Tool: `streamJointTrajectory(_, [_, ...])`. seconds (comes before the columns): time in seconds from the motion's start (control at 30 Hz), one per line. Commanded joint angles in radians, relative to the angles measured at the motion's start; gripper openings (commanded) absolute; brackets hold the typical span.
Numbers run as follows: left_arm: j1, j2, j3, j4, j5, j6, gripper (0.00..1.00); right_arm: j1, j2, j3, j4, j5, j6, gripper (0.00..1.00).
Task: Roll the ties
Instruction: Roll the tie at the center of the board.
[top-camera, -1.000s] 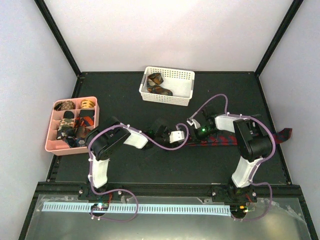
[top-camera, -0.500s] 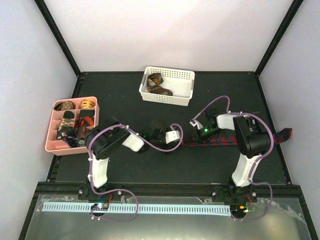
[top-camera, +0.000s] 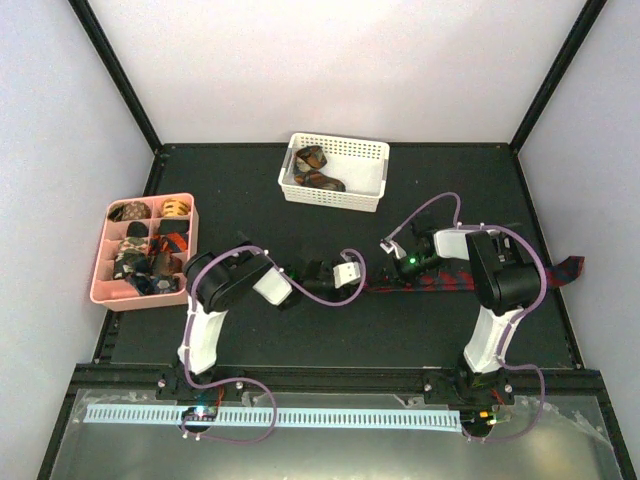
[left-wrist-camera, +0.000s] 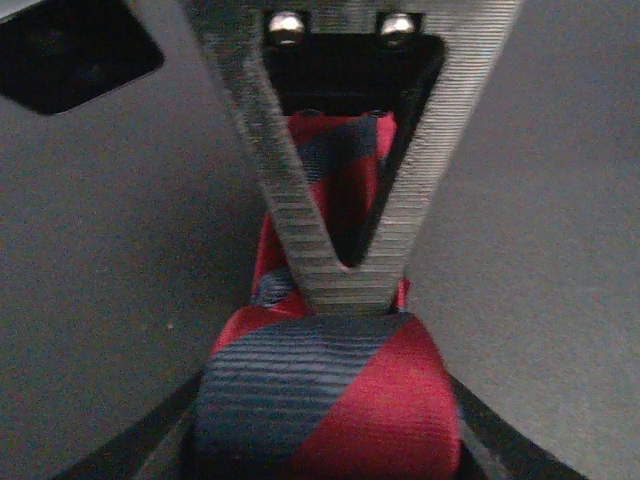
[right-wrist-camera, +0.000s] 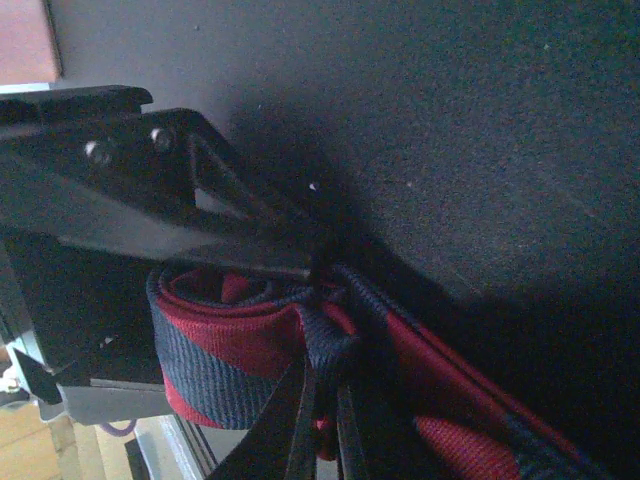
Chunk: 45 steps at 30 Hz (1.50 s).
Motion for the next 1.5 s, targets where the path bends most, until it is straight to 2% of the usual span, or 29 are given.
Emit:
streamJointTrajectory(0.0, [-0.004, -0.054, -0.004, -0.151, -0.045, 0.063, 0.42, 0.002, 0.025, -0.006, 0.016, 0.071, -0.029, 0.07])
streamJointTrajectory(0.1, [-0.01, -0.095, 0.028, -0.35, -0.119, 0.095, 0.39, 0.002, 0.005, 0.012, 0.014, 0.064, -0.053, 0.23])
streamJointTrajectory(0.27, [-0.017, -0.114, 0.028, -0.459, -0.179, 0.147, 0.38, -0.024, -0.091, 0.022, -0.066, 0.061, -0.149, 0.49])
streamJointTrajectory(0.33, [-0.024, -0.113, 0.036, -0.492, -0.19, 0.168, 0.38, -0.029, -0.131, 0.02, -0.085, 0.049, -0.161, 0.53])
streamJointTrajectory(0.43, [-0.035, -0.109, 0.052, -0.525, -0.205, 0.185, 0.38, -0.026, -0.16, 0.017, -0.05, 0.015, -0.099, 0.53])
streamJointTrajectory(0.6, [-0.047, -0.09, 0.085, -0.566, -0.215, 0.195, 0.38, 0.024, -0.129, 0.034, -0.011, -0.008, -0.034, 0.5])
streamJointTrajectory(0.73, [-0.048, -0.083, 0.095, -0.58, -0.219, 0.201, 0.37, 0.037, -0.07, 0.041, -0.002, 0.022, -0.016, 0.41])
streamJointTrajectory(0.8, [-0.048, -0.081, 0.1, -0.587, -0.22, 0.2, 0.37, 0.036, -0.058, 0.044, -0.007, 0.046, -0.026, 0.31])
streamJointTrajectory(0.93, [-0.049, -0.082, 0.1, -0.587, -0.22, 0.199, 0.38, 0.035, -0.071, 0.036, -0.012, 0.097, -0.035, 0.03])
streamJointTrajectory(1.07, [-0.046, -0.087, 0.092, -0.562, -0.22, 0.183, 0.42, 0.005, -0.052, 0.03, -0.035, 0.128, -0.052, 0.02])
streamJointTrajectory(1.1, [-0.041, -0.089, 0.089, -0.548, -0.215, 0.172, 0.46, -0.002, -0.044, 0.027, -0.038, 0.139, -0.058, 0.02])
streamJointTrajectory(1.17, [-0.02, -0.105, 0.074, -0.49, -0.147, 0.141, 0.64, -0.016, -0.035, 0.017, -0.037, 0.166, -0.065, 0.02])
streamJointTrajectory(1.27, [0.008, -0.136, 0.033, -0.364, -0.037, 0.084, 0.76, -0.019, -0.033, 0.009, -0.037, 0.213, -0.064, 0.02])
streamJointTrajectory(1.47, [0.024, -0.123, -0.018, -0.165, 0.005, -0.005, 0.8, -0.018, -0.018, 0.001, -0.03, 0.282, -0.067, 0.02])
